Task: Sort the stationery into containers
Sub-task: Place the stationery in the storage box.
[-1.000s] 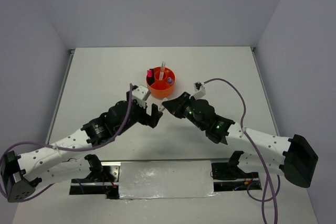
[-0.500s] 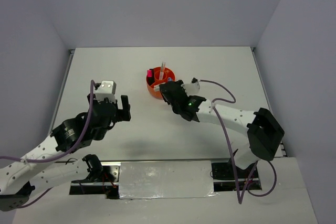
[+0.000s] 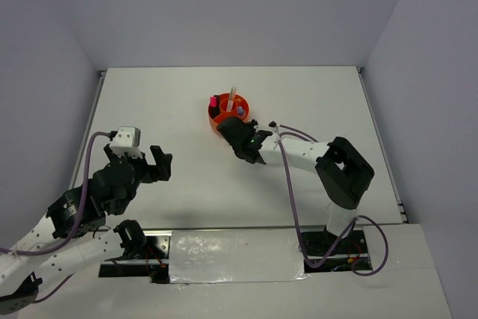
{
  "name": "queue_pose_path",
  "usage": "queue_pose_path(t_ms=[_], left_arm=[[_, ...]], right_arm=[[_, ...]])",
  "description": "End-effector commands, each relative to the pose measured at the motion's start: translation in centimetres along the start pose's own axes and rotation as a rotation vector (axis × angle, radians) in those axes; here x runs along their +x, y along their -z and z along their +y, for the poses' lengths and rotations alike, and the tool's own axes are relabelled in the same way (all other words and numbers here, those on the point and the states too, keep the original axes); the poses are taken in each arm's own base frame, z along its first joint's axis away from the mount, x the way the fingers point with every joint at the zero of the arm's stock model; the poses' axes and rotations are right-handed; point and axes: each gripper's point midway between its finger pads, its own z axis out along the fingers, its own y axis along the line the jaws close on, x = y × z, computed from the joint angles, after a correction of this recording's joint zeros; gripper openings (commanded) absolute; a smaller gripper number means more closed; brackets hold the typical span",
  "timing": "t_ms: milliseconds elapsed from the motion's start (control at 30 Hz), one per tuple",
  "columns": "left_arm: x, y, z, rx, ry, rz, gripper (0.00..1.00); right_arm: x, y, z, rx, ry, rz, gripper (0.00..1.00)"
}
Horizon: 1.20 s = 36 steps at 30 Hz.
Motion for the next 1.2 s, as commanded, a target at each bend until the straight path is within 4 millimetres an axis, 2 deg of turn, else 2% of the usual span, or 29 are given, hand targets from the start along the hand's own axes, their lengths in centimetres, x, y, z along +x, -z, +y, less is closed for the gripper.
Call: queue_pose_path(t_ms=[0,233,333,400,533,867,1000,1133,1167], left_arm=[[-0.3,-0.4,-1.0,0.032,-0.023,-0.001,0.99],[0.1,-0.6,-1.2,0.029,-0.039,0.019,0.99],[0.1,-0.5,-1.2,0.040,-0.034,0.014,0.99],[0.0,-0.4,-1.2,0.042,-0.031,0.011,0.99],[0.1,-0.4,-1.2,0.043,-0.035,0.012,0.99],[0.1,-0.4,-1.3,0.054,-0.039,0.012,0.99],[0.0,-0.3,-1.4,0.064,-0.039,0.009,0.99],[0.1,-0.4,-1.5,0.064,-0.044,0.013,0.99],[0.1,-0.3,-1.5,0.066,-0.043,0.013,0.99]], right_arm=[[-0.8,-0.4,3.3,-0.094,-0.130,-0.039,0.00],[-1.2,1.1,5.4,-0.186,-0.166,-0.026,0.00],[-1.4,0.7,5.6,-0.172,-0.172,-0.047,0.00],[-1.2,-0.3,5.0,-0.140,-0.159,-0.063,0.00],[-0.9,-0.8,4.6,-0.126,-0.169,-0.055,0.00],[-0.6,-1.3,4.3,-0.120,-0.148,-0.058,0.18],[-0.6,-1.5,4.0,-0.119,-0.144,-0.055,0.36],[-0.5,-1.3,4.3,-0.131,-0.144,-0.045,0.39],[-0.4,-1.2,4.5,-0.135,-0.145,-0.043,0.46]])
